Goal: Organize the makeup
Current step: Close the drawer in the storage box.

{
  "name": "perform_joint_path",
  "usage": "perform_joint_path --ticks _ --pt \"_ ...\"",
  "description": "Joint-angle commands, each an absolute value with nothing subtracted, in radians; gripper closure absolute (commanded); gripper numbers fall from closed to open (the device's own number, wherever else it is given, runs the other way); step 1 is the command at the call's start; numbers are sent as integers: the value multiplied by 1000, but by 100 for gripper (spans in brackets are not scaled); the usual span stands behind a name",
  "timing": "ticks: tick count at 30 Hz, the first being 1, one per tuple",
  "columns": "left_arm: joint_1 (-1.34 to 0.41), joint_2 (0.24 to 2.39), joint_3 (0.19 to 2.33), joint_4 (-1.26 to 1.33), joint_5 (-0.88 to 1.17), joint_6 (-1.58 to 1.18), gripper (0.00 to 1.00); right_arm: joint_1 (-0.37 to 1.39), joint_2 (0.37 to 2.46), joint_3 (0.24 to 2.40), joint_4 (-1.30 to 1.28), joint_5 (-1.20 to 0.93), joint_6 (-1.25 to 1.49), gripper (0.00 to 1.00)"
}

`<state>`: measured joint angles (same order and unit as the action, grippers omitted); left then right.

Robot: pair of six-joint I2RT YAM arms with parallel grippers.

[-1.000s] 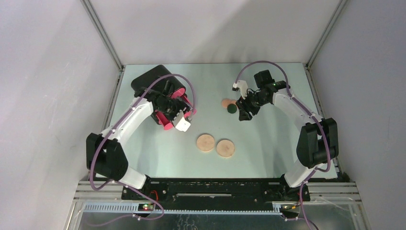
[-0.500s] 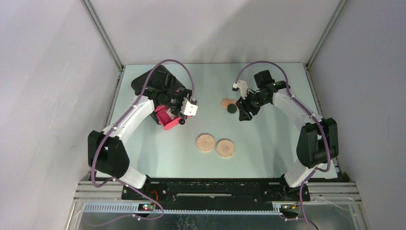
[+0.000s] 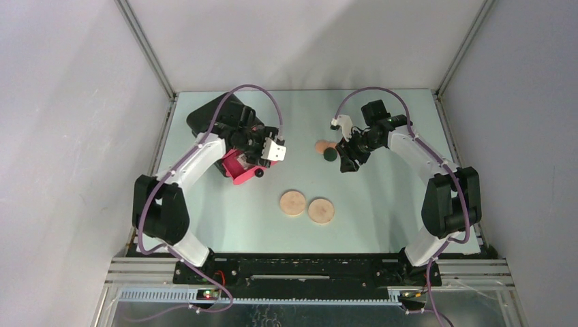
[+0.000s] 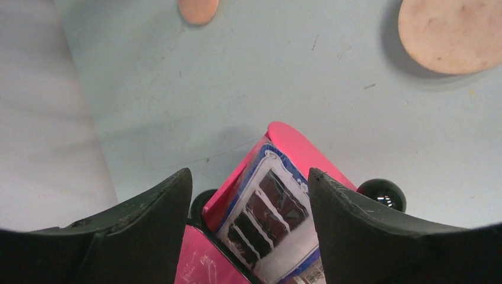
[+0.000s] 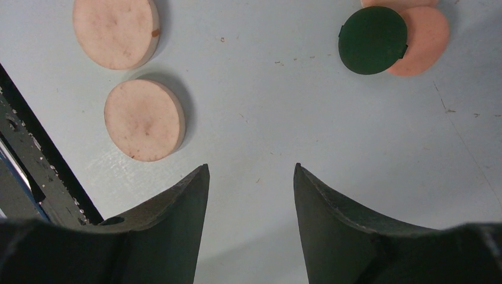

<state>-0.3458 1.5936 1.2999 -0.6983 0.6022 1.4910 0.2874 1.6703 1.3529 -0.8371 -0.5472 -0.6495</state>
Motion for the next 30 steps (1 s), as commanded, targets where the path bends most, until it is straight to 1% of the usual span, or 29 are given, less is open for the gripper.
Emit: perform_joint_path --ticks 1,7,18,22,26,30 --pt "-348 1605 1322 -681 548 1476 24 285 1674 1352 -841 -549 -669 37" --pt "-347 1615 1327 -677 505 1483 28 286 1676 1352 -842 -548 -670 37" --pt "-344 1599 1296 -678 438 1523 29 288 1681 1352 -842 -546 -670 37" --pt "-342 1565 1295 -676 460 1494 28 292 1685 1352 -842 -545 -670 37" --pt "-344 1512 1298 -681 521 1441 25 295 1684 1352 -842 -541 -670 37" --pt "-358 1459 1291 -742 561 1483 25 296 1682 1352 -842 -540 -670 37"
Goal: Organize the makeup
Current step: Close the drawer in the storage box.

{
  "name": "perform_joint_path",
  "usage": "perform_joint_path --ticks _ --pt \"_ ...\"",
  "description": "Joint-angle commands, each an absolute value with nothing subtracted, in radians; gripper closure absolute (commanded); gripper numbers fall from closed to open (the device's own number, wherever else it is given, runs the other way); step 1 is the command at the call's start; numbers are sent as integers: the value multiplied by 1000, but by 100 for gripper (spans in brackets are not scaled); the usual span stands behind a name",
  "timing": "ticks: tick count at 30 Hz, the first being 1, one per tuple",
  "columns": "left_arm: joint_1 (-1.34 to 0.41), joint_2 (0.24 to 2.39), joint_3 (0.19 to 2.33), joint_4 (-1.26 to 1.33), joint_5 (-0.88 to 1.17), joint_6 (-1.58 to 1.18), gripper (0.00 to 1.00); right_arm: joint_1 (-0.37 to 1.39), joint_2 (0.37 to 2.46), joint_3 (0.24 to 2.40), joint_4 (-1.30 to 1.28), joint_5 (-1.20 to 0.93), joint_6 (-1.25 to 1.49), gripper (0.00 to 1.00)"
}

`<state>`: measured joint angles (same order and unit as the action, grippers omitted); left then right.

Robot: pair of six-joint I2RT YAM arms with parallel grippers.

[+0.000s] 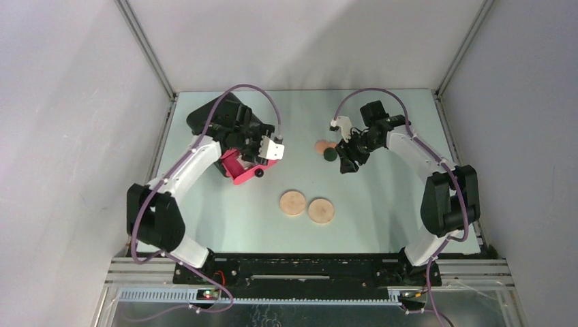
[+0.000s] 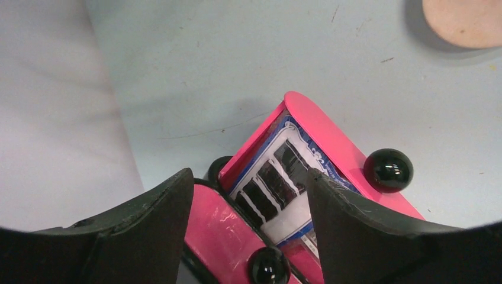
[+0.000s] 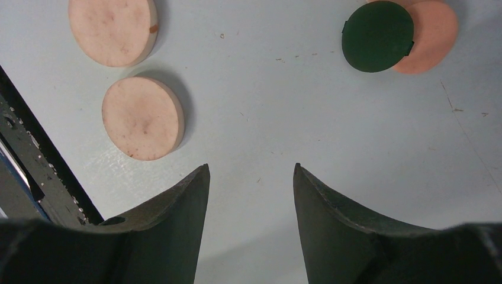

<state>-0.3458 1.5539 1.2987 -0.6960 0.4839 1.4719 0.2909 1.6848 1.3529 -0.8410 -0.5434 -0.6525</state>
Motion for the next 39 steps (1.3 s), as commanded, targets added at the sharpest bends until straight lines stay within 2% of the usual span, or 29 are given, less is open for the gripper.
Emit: perform_joint_path --ticks 1,8,15,22,31,39 --pt "-366 1447 1287 -775 561 1515 25 297 1682 1353 -842 -538 -670 37" --pt "-461 1406 1205 -961 460 1805 25 296 1669 1352 -838 -536 -668 38" --pt "-576 1465 1160 -955 289 1854 27 294 1663 1352 -842 -539 -669 38" --pt "-593 1562 1153 -877 118 1832 41 291 1664 1352 -846 -543 -673 38" --pt "-599 1587 1124 -808 4 1799 50 290 1675 1352 -848 -543 -677 38" --pt "-599 1586 1130 -718 -160 1743 68 291 1678 1352 -848 -543 -678 39"
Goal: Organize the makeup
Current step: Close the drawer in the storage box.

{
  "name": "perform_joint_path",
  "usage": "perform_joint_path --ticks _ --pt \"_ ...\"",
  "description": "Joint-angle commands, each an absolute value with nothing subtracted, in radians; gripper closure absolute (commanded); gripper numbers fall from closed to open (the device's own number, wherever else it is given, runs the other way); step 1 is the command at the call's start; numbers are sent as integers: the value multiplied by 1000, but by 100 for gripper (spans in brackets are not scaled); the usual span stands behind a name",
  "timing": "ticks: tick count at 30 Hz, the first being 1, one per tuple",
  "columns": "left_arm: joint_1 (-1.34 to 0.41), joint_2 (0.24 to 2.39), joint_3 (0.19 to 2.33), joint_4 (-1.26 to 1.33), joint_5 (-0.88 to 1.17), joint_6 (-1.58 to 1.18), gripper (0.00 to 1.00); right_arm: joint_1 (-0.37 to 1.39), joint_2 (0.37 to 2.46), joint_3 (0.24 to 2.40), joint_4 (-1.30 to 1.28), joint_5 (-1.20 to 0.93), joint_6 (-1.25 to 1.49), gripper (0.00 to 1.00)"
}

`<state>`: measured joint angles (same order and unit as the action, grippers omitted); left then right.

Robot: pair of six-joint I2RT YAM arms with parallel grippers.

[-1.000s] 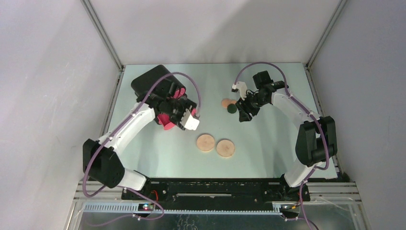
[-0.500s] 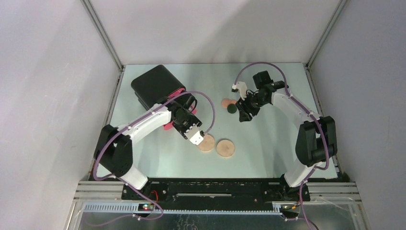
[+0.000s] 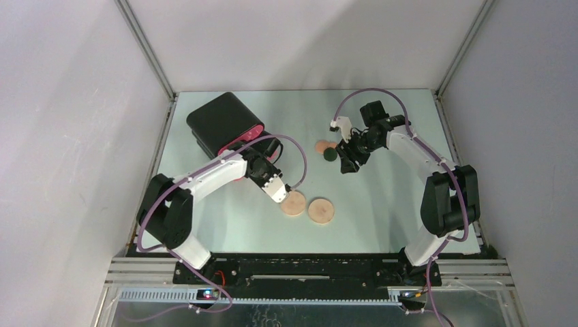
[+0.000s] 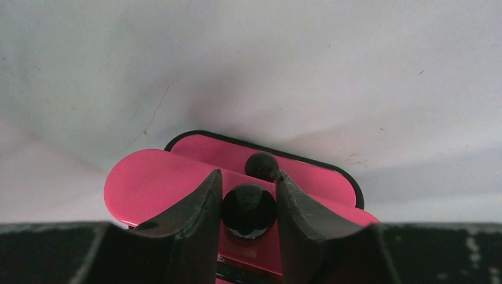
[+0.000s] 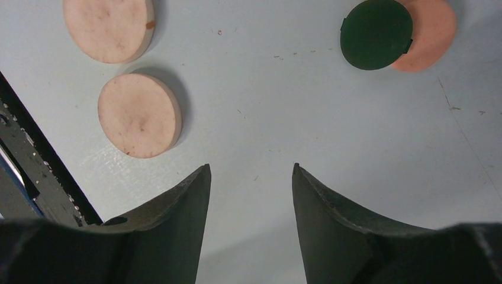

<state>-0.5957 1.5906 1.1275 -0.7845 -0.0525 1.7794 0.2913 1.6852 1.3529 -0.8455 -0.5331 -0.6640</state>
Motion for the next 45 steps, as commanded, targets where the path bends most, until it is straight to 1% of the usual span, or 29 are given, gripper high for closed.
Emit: perform_joint_path --ticks 1,8,12,21,25,28,29,32,37,45 --pt "-595 1589 1138 -717 -171 1739 69 293 1679 1352 -848 -542 -679 39" --pt "-536 1634 1165 -681 -228 1752 70 291 1677 1353 -853 -543 -681 39" --pt "-500 1660 1195 -683 -231 1756 68 292 1675 1352 -852 -546 -681 39" --pt "-437 1702 1224 -645 -245 1777 55 293 1678 1353 -854 -547 -683 39" --pt "-427 1689 1219 -653 -229 1786 44 292 1681 1352 -854 -547 -683 39" --pt "-436 1634 1193 -696 -143 1802 35 294 1684 1353 -854 -546 -683 39" --pt "-442 1621 1185 -709 -120 1807 34 294 1686 1353 -854 -545 -683 39" --pt "-464 1613 1148 -722 -99 1827 33 296 1687 1352 -854 -545 -683 39" --pt "-483 1663 1107 -706 -145 1863 35 298 1686 1353 -856 -544 -683 39" --pt "-497 1736 1127 -696 -169 1865 37 298 1692 1352 -857 -544 -686 39"
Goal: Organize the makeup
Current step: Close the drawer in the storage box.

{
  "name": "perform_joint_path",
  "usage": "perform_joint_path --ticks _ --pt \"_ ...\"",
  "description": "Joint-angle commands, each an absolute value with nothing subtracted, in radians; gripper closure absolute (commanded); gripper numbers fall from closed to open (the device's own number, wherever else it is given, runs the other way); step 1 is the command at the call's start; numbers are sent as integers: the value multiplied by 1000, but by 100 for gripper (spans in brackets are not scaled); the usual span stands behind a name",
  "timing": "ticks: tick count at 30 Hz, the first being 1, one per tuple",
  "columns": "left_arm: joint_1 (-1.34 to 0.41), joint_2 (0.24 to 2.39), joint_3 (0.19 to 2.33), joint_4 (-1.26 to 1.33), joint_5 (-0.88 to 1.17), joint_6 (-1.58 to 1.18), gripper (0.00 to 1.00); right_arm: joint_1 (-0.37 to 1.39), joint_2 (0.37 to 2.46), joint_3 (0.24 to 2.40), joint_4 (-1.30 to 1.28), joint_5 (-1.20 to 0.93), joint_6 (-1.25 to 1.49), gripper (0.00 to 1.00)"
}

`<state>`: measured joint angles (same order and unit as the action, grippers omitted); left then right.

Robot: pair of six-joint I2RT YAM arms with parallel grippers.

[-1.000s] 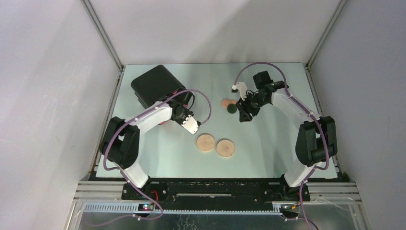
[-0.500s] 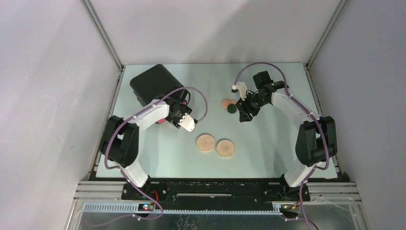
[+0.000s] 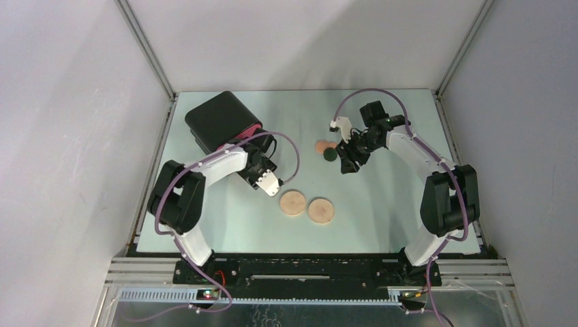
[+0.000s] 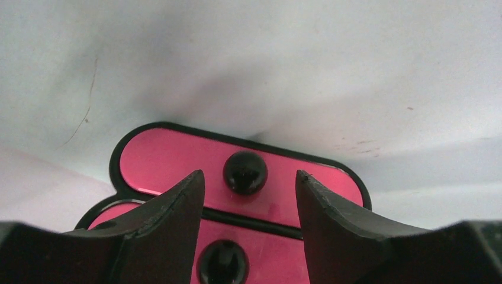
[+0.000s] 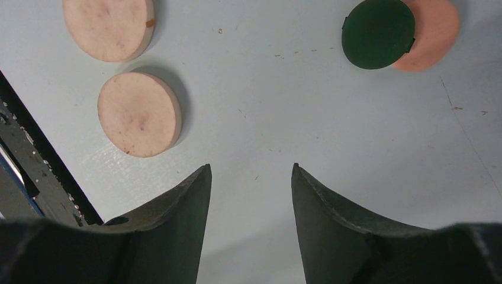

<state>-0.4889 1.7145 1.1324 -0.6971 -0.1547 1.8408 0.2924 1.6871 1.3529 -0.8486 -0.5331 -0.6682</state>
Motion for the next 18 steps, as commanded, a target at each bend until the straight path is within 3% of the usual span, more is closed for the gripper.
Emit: perform_joint_path --ticks 1,11,18 --pt "-497 1746 1132 -695 -173 1864 38 298 1692 1351 -857 -543 -686 39" --pt "-495 1806 1138 -656 -267 1860 48 298 1694 1353 -860 -544 -690 39" --pt "-492 1813 1133 -634 -293 1825 70 298 1692 1352 -862 -548 -689 39"
